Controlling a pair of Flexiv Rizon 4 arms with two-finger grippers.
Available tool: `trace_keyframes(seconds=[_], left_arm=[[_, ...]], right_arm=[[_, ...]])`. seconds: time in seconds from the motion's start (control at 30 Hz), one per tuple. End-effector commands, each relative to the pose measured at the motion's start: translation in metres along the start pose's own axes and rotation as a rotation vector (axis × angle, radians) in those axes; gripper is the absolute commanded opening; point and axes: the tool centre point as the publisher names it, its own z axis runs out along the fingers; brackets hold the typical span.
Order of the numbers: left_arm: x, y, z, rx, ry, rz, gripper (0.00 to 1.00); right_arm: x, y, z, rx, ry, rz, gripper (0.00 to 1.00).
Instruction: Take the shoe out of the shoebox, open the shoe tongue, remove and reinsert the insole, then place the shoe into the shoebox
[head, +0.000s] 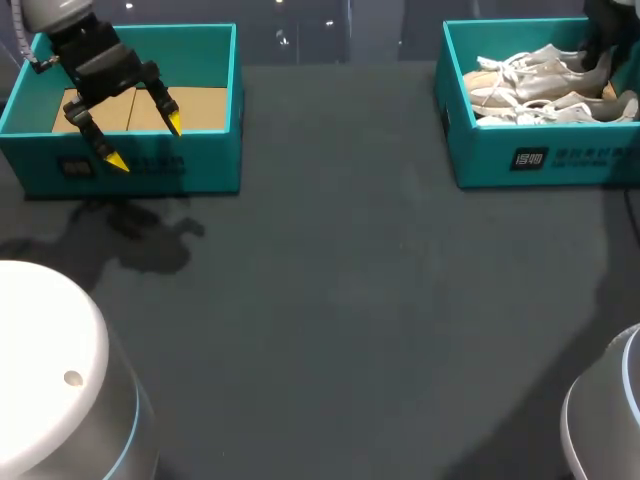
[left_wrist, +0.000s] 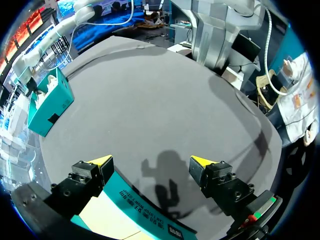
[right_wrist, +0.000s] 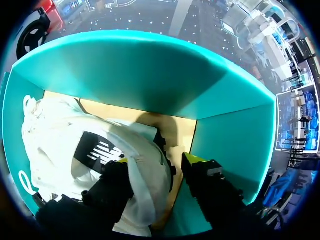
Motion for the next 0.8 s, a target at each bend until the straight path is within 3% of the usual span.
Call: trace_keyframes(seconds=[0.03, 0.17, 0.53, 0.6, 0.8], left_arm=[[0.001, 0.000, 0.000, -0.003, 0.000, 0.001, 1.00], [0.001, 0.000, 0.000, -0.003, 0.000, 0.001, 1.00], [0.001, 0.000, 0.000, -0.003, 0.000, 0.001, 1.00], [0.001, -0.002, -0.006, 0.027, -0.024, -0.047, 1.00], [0.000, -0.005, -0.019, 0.020, -0.080, -0.205, 1.00]], right_arm=[[0.000, -0.001, -0.006, 0.001, 0.008, 0.002, 0.73], [0.002, -0.002, -0.018, -0.007, 0.014, 0.000, 1.00], [0.018, -0.008, -0.069, -0.064, 0.010, -0.018, 1.00], [0.022, -0.010, -0.079, -0.073, 0.005, -0.024, 1.00], [0.033, -0.019, -0.105, -0.081, 0.006, -0.040, 1.00]])
